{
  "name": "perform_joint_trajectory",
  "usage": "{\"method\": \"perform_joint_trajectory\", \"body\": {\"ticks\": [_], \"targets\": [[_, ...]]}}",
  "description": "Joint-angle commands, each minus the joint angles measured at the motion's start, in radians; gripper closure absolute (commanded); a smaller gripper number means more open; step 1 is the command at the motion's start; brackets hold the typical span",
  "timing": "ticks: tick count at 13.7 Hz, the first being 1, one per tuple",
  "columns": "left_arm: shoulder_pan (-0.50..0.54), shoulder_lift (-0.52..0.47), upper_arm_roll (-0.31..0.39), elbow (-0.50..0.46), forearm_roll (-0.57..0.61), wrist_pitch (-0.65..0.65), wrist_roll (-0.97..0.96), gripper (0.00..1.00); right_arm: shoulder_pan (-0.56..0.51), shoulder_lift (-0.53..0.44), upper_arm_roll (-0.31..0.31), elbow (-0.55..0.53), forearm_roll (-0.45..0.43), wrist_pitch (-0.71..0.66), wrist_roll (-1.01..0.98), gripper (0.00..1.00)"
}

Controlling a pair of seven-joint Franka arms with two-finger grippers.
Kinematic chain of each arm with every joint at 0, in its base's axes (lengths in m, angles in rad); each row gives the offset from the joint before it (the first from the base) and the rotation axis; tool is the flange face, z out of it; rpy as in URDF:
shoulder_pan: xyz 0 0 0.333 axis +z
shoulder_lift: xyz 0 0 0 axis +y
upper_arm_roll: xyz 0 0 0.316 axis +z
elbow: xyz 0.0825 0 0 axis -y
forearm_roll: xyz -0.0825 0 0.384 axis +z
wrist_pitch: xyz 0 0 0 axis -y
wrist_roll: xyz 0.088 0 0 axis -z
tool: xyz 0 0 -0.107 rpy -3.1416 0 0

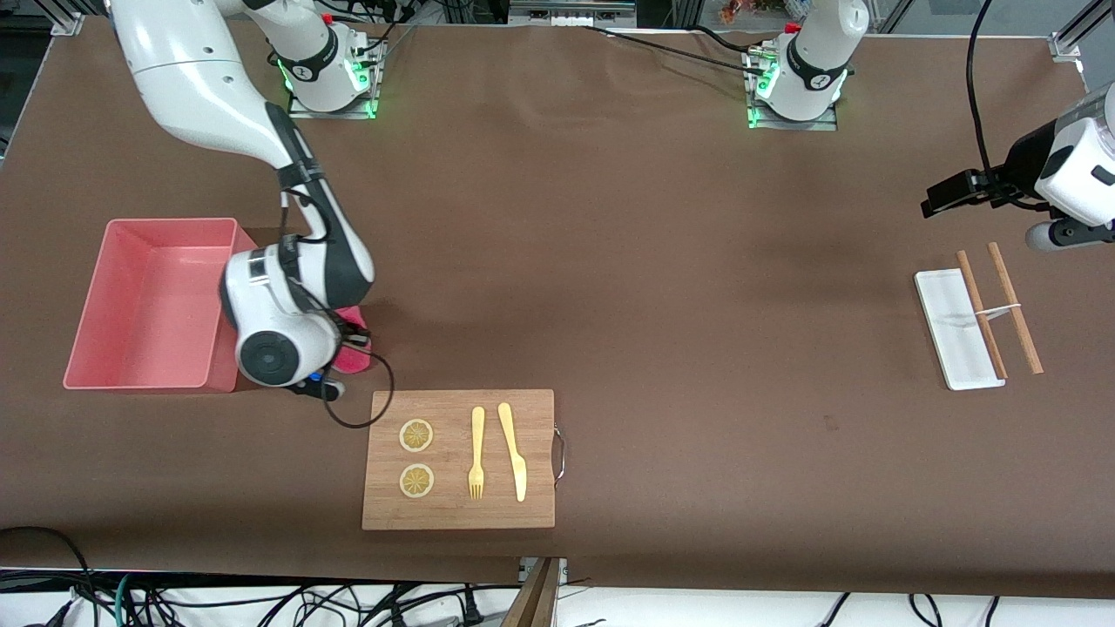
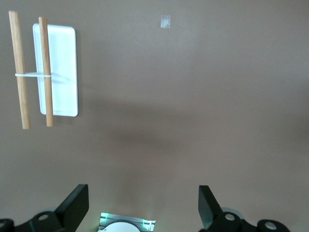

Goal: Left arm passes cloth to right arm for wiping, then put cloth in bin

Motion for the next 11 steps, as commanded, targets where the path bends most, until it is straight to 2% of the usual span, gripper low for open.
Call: {"method": "perform_joint_trajectory", "body": {"ticks": [1, 3, 6, 11], "targets": [[-0.032, 0.016, 0.009, 0.065, 0.023, -0.014, 0.009, 0.0, 0.013, 0.015, 0.093, 0.0, -0.005, 0.062, 0.196, 1.0], [-0.025, 0.01, 0.004, 0.064, 0.017, -0.011, 0.01, 0.0, 0.027, 0.035, 0.142, 0.003, 0.014, 0.125, 0.313, 1.0], [-0.026, 0.004, 0.003, 0.064, 0.017, -0.013, 0.016, 0.0, 0.036, 0.046, 0.21, 0.003, 0.098, 0.221, 0.44, 1.0], [-0.026, 0.003, 0.004, 0.065, 0.017, -0.016, 0.024, 0.0, 0.032, 0.038, 0.302, 0.037, 0.196, 0.257, 0.58, 1.0]]}}
